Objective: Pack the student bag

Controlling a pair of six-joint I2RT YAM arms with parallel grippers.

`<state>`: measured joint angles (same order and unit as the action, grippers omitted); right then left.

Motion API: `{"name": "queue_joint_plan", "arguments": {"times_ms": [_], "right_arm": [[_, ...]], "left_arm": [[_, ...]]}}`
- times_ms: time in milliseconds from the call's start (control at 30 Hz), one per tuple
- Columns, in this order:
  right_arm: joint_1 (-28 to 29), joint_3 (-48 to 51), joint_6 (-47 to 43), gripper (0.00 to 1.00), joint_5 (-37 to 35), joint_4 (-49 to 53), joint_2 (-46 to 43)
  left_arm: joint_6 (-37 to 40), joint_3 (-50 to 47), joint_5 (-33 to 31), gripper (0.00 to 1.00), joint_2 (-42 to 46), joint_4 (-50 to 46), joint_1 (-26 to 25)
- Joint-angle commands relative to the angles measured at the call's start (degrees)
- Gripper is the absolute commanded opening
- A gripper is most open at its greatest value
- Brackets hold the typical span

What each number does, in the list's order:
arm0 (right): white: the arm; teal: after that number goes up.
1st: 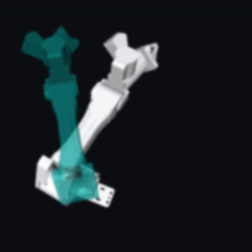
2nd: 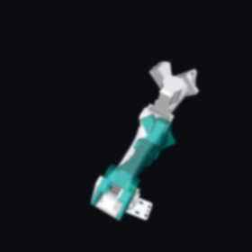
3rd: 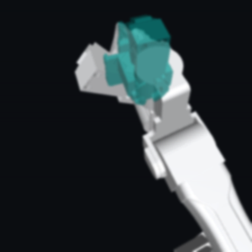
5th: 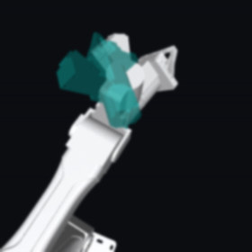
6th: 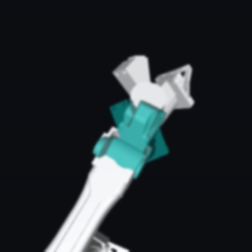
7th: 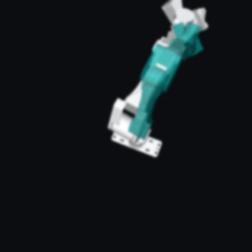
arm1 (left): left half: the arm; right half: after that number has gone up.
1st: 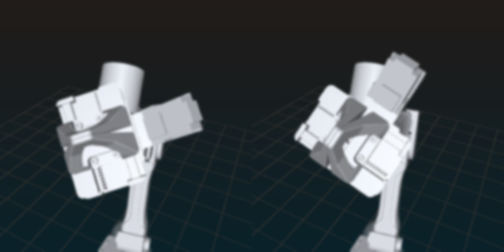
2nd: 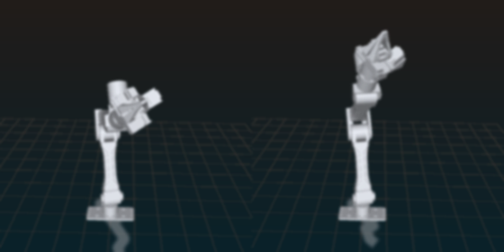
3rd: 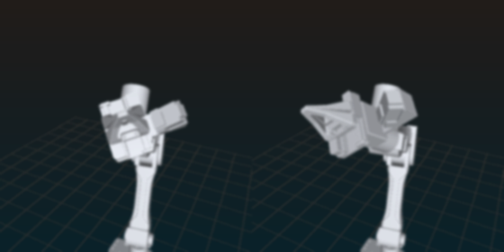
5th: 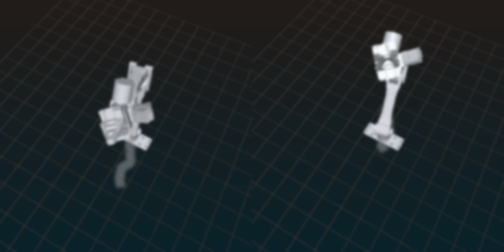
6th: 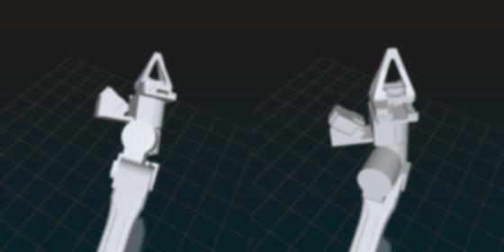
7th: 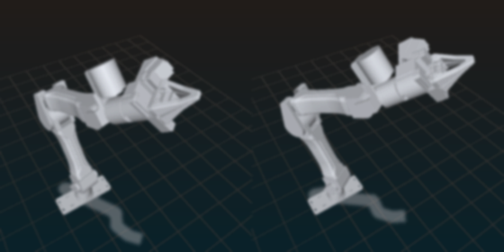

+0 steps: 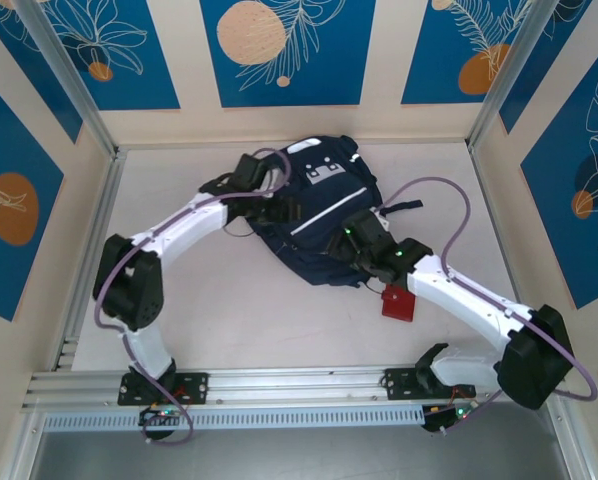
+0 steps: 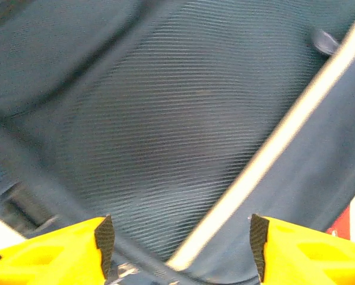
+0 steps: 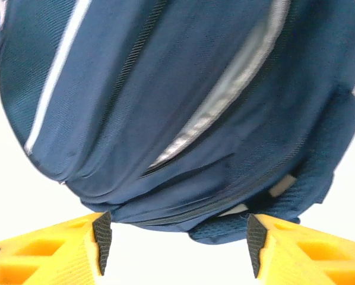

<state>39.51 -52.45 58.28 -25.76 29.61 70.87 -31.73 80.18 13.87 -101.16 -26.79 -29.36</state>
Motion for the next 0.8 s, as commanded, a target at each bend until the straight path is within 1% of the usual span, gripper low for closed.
{"name": "queue_joint_plan", "arguments": {"times_ms": [0, 67, 133, 200, 300, 367, 467, 600, 700, 767], "right_arm": [[2.44, -3.43, -1.31, 0.65, -0.93, -0.63, 4.68], [3.9, -5.84, -1.68, 0.66, -0.39, -1.0, 7.64], [4.99, -7.63, -2.0, 0.65, 0.07, -1.25, 9.76], [5.86, -8.82, -2.21, 0.65, 0.39, -1.77, 11.26], [6.4, -9.69, -2.12, 0.65, 1.41, -2.68, 12.82], [6.76, -10.11, -2.02, 0.65, 1.86, -3.07, 13.57], [7.23, -10.89, -2.34, 0.65, 1.85, -3.03, 14.7], [7.99, -12.33, -2.8, 0.64, 1.34, -2.24, 15.91], [8.8, -13.49, -2.63, 0.63, 0.67, -1.49, 16.99], [9.56, -14.37, -2.43, 0.61, 0.19, -1.05, 18.1]], "left_arm": [[-12.17, -8.77, 3.48, 0.54, 3.49, 10.76, 3.84], [-16.44, -12.87, 7.33, 0.48, 3.34, 16.07, 5.89], [-19.5, -14.73, 10.09, 0.44, 2.2, 19.9, 6.83], [-21.47, -15.47, 11.83, 0.42, 0.74, 22.9, 7.06], [-23.48, -15.43, 11.79, 0.42, -1.23, 24.41, 7.43], [-24.8, -15.5, 13.08, 0.43, -2.51, 27.08, 7.65], [-26.03, -14.81, 14.08, 0.43, -4.26, 28.19, 7.72], [-27.46, -15.27, 13.78, 0.38, -5.43, 28.37, 7.74], [-28.09, -15.75, 13.79, 0.36, -5.45, 29.02, 7.74], [-28.43, -15.54, 14.55, 0.32, -5.77, 29.94, 7.79]]}}
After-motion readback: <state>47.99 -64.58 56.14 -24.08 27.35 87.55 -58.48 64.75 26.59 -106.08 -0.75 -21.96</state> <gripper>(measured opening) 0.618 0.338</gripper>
